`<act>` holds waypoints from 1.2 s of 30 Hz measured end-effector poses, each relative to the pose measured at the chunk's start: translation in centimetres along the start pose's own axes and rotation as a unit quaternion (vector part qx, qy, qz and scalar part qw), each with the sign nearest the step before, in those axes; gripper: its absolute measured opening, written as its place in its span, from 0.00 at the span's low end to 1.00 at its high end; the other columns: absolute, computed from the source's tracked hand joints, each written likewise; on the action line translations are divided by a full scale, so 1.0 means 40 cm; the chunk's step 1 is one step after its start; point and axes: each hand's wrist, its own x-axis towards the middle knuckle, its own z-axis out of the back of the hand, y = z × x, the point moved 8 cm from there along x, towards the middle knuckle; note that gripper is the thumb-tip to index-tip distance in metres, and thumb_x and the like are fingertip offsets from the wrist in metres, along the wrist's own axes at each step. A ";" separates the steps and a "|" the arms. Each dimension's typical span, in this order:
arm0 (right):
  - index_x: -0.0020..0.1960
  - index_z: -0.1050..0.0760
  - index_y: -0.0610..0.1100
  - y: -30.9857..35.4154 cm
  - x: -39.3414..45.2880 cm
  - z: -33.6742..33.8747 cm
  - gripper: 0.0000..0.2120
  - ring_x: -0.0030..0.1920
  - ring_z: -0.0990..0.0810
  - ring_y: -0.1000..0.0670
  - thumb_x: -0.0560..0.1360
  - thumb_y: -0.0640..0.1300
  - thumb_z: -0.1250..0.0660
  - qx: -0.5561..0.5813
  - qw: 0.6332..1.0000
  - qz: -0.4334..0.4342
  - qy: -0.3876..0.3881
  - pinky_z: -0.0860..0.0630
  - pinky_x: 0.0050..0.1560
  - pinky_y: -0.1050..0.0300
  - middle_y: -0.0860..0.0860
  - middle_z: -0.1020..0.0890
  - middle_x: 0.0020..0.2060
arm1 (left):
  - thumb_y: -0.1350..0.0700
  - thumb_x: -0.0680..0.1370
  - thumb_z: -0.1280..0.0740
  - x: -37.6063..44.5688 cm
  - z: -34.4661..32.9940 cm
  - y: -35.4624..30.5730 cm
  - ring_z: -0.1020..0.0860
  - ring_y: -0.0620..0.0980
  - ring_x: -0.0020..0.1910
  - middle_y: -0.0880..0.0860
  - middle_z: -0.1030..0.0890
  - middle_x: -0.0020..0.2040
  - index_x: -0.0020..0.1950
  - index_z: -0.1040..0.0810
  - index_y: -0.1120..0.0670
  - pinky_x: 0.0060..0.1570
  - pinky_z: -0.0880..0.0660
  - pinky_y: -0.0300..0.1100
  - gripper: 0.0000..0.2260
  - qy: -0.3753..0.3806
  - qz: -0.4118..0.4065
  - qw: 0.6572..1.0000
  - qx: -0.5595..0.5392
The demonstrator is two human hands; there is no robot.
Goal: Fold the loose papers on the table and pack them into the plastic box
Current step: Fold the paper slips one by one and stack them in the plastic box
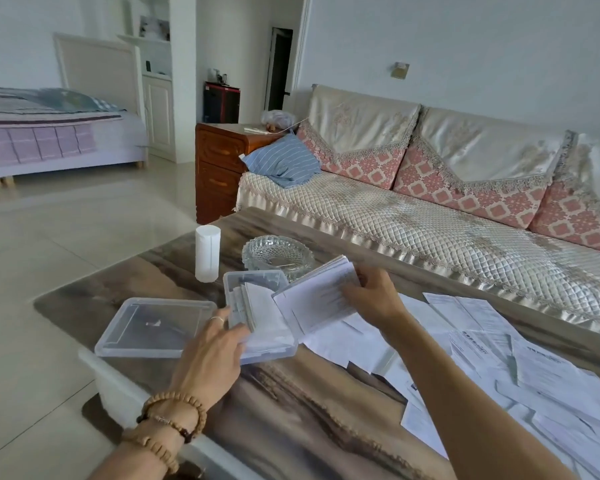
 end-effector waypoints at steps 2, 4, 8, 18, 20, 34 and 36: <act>0.36 0.32 0.41 0.041 0.086 -0.068 0.07 0.32 0.37 0.50 0.70 0.33 0.43 -0.044 0.998 0.026 0.027 0.40 0.29 0.57 0.49 0.35 0.30 | 0.55 0.80 0.37 0.003 -0.002 0.012 0.26 0.46 0.63 0.48 0.39 0.76 0.51 0.23 0.48 0.53 0.24 0.36 0.05 -0.001 -0.004 1.000 -0.014; 0.42 0.26 0.38 0.059 0.159 -0.147 0.07 0.35 0.30 0.48 0.72 0.34 0.44 -0.140 0.987 0.053 0.061 0.31 0.31 0.54 0.48 0.30 0.31 | 0.54 0.81 0.38 0.007 -0.009 0.015 0.26 0.44 0.62 0.47 0.39 0.76 0.53 0.24 0.46 0.51 0.24 0.34 0.05 0.004 -0.017 1.000 -0.019; 0.61 0.29 0.40 0.020 0.190 -0.346 0.15 0.59 0.24 0.40 0.76 0.38 0.43 -0.374 0.901 0.047 0.215 0.30 0.64 0.38 0.44 0.22 0.53 | 0.55 0.81 0.40 0.016 -0.022 0.025 0.25 0.44 0.63 0.47 0.39 0.77 0.43 0.32 0.45 0.47 0.23 0.32 0.08 0.019 -0.046 0.998 -0.041; 0.67 0.33 0.45 -0.022 0.123 -0.358 0.22 0.65 0.33 0.43 0.74 0.39 0.37 -0.449 0.883 0.116 0.070 0.35 0.64 0.47 0.46 0.28 0.63 | 0.57 0.81 0.40 0.010 -0.009 0.009 0.21 0.48 0.57 0.50 0.44 0.79 0.48 0.34 0.46 0.46 0.27 0.34 0.06 0.016 -0.039 0.999 -0.020; 0.66 0.30 0.45 -0.002 0.091 -0.300 0.20 0.63 0.31 0.43 0.74 0.41 0.37 -0.371 0.919 0.133 -0.001 0.33 0.60 0.48 0.47 0.27 0.62 | 0.56 0.80 0.38 0.006 0.003 -0.005 0.30 0.50 0.69 0.52 0.39 0.77 0.55 0.27 0.49 0.61 0.28 0.40 0.05 -0.019 -0.038 0.999 0.005; 0.75 0.44 0.49 -0.497 -0.463 0.223 0.40 0.76 0.46 0.39 0.67 0.61 0.38 -0.413 0.890 -0.193 -0.004 0.44 0.71 0.36 0.45 0.41 0.75 | 0.50 0.79 0.39 -0.137 -0.155 -0.534 0.27 0.46 0.59 0.46 0.25 0.58 0.59 0.24 0.49 0.56 0.27 0.39 0.10 0.054 -0.175 0.976 -0.120; 0.77 0.51 0.49 -0.543 -0.496 0.281 0.47 0.77 0.52 0.36 0.66 0.65 0.36 -0.396 0.880 -0.263 0.022 0.49 0.71 0.30 0.45 0.50 0.77 | 0.49 0.80 0.39 -0.151 -0.203 -0.603 0.28 0.45 0.61 0.45 0.26 0.61 0.63 0.27 0.48 0.58 0.27 0.38 0.13 0.097 -0.175 0.970 -0.134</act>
